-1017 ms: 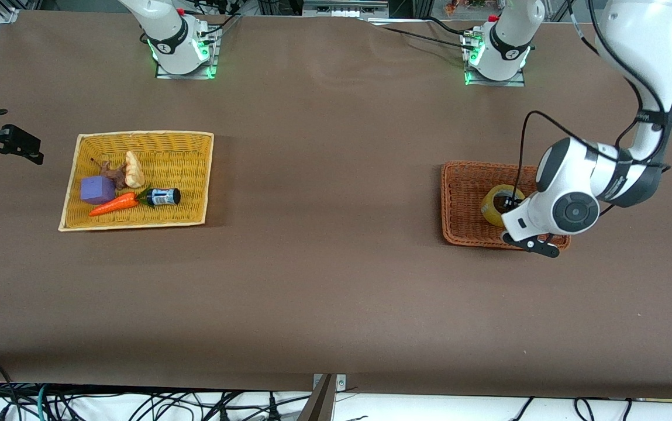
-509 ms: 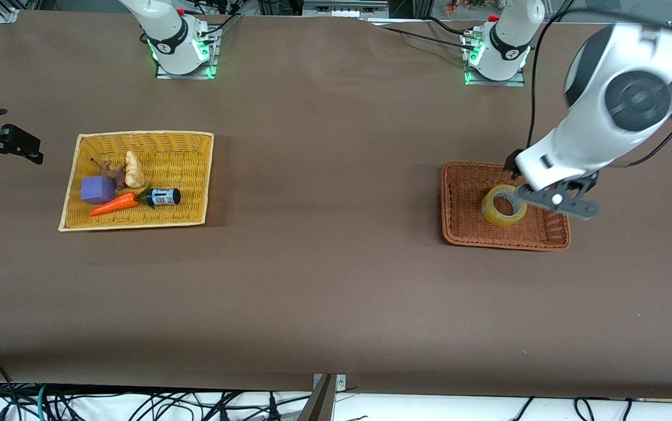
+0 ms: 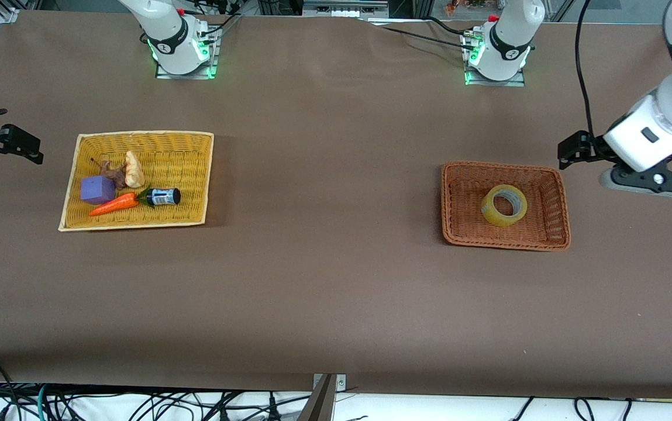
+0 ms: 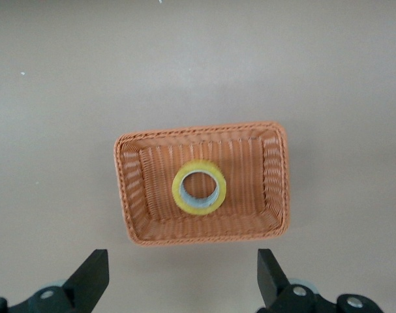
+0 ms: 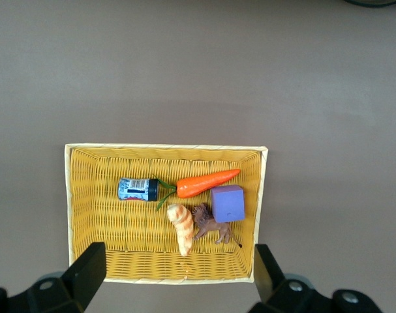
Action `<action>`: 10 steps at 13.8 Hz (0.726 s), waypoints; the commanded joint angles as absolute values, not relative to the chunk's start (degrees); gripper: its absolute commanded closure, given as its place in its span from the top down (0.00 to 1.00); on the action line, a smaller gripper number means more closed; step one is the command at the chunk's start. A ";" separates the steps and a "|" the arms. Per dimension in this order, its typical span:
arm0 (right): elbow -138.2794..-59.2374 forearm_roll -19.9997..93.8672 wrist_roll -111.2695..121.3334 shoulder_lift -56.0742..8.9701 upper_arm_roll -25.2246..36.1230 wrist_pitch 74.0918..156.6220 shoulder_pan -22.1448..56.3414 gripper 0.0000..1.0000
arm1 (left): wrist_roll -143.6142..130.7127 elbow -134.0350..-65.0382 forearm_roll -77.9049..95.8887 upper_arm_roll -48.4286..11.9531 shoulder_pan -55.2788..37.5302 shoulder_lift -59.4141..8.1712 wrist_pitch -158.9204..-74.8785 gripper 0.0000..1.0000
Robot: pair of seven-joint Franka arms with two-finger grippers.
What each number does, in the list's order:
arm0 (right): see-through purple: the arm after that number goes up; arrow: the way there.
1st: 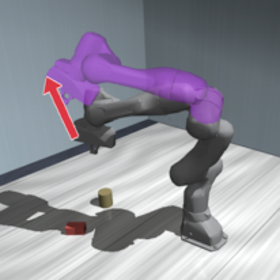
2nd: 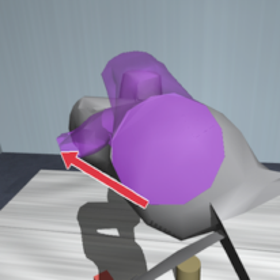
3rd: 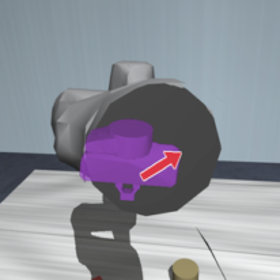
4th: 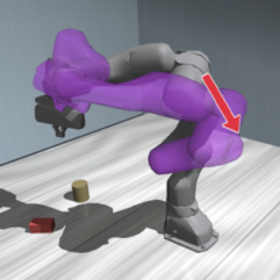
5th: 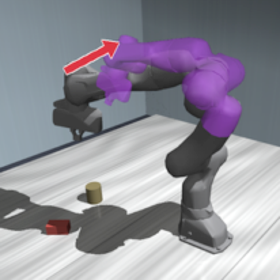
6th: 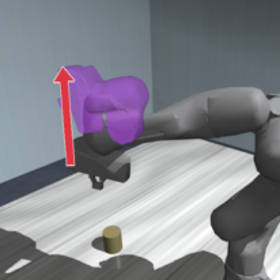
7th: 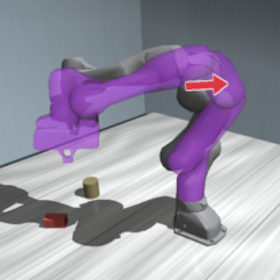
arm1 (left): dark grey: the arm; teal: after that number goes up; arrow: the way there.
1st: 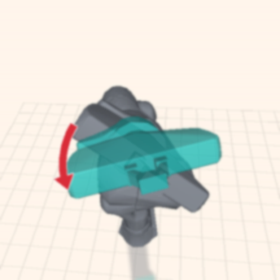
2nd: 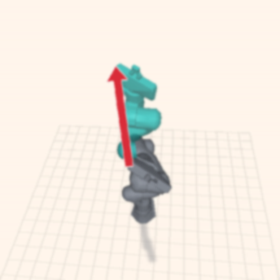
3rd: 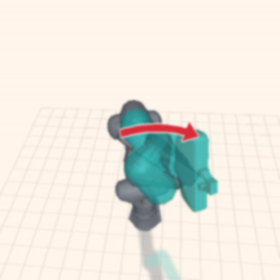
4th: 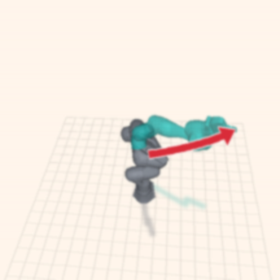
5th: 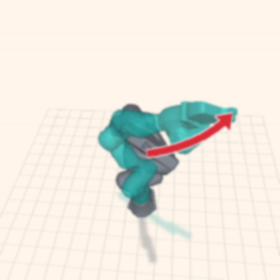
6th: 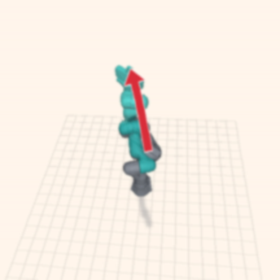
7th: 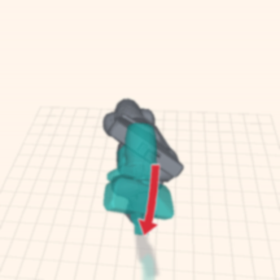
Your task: Transfer tape with both arms
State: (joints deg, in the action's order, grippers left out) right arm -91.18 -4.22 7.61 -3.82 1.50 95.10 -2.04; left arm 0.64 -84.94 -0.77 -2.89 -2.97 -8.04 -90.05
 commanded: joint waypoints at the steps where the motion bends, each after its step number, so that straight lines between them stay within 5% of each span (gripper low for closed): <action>1: -89.91 -3.25 8.61 -3.87 1.32 93.87 -2.02 1.00 | 0.18 -100.61 0.70 -1.41 -4.48 2.97 -99.22 1.00; 10: -89.91 -3.16 8.53 -3.60 1.58 92.99 -2.20 1.00 | 0.79 -99.40 1.41 -3.08 -0.97 1.93 -96.51 1.00</action>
